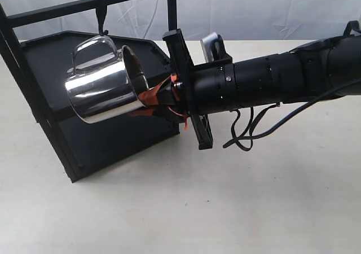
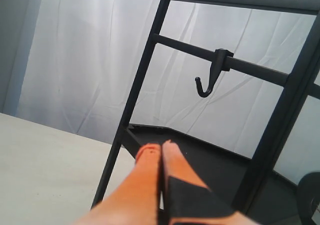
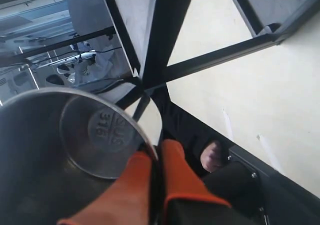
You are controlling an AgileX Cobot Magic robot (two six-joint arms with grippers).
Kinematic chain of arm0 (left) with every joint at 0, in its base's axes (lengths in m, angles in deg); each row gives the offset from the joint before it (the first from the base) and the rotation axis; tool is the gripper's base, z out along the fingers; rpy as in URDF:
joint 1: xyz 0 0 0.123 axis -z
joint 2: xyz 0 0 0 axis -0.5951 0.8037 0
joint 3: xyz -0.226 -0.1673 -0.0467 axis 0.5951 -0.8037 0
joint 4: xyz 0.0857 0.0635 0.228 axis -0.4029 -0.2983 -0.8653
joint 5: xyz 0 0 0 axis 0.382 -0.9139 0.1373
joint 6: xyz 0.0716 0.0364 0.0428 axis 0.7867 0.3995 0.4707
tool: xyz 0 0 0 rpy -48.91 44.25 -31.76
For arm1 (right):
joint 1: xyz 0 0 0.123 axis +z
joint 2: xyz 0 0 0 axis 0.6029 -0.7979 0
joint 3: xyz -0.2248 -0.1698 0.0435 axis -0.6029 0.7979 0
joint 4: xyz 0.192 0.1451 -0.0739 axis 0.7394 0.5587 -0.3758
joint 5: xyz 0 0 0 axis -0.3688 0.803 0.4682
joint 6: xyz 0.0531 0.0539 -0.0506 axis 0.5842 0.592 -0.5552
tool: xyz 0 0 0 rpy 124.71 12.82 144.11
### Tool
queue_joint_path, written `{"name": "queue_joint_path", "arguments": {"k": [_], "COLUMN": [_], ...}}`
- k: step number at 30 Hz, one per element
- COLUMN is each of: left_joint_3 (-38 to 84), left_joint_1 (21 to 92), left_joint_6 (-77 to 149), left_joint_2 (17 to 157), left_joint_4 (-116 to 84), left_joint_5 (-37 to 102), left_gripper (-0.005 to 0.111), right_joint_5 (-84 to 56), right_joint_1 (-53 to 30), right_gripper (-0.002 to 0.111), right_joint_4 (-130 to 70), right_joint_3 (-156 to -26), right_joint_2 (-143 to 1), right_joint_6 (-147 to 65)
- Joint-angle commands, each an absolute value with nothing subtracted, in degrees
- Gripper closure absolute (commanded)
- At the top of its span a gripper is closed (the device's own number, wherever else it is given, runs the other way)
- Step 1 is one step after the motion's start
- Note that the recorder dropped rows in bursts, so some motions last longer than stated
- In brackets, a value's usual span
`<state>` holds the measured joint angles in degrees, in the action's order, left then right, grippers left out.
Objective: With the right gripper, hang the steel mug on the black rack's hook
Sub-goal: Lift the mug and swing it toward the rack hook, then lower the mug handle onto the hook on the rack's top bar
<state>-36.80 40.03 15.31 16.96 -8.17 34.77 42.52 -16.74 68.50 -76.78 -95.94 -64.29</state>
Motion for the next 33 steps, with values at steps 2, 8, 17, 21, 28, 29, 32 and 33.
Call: {"name": "queue_joint_path", "arguments": {"k": [2,8,17,21,28,29,32,33], "left_joint_3": [-36.68,-36.68,-36.68,-36.68,-36.68,-36.68,-36.68,-36.68], "left_joint_1": [40.12,40.12,40.12,40.12,40.12,40.12,40.12,40.12], "left_joint_6": [15.32,15.32,15.32,15.32,15.32,15.32,15.32,15.32], "left_joint_2": [17.21,17.21,17.21,17.21,17.21,17.21,17.21,17.21], "left_joint_4": [-8.19,-8.19,-8.19,-8.19,-8.19,-8.19,-8.19,-8.19], "left_joint_5": [35.34,35.34,35.34,35.34,35.34,35.34,35.34,35.34], "left_gripper": [0.107,0.107,0.107,0.107,0.107,0.107,0.107,0.107], "right_joint_5": [42.83,42.83,41.91,41.32,40.79,40.79,41.14,41.3], "right_joint_1": [-17.05,-17.05,-17.05,-17.05,-17.05,-17.05,-17.05,-17.05], "right_gripper": [0.109,0.109,0.109,0.109,0.109,0.109,0.109,0.109], "right_joint_4": [69.6,69.6,69.6,69.6,69.6,69.6,69.6,69.6], "right_joint_3": [-76.72,-76.72,-76.72,-76.72,-76.87,-77.12,-78.69,-79.28], "right_joint_2": [-95.79,-95.79,-95.79,-95.79,-95.79,-95.79,-95.79,-95.79], "right_joint_6": [-65.67,-65.79,-65.79,-65.37,-65.37,-65.37,-65.69,-65.78]}}
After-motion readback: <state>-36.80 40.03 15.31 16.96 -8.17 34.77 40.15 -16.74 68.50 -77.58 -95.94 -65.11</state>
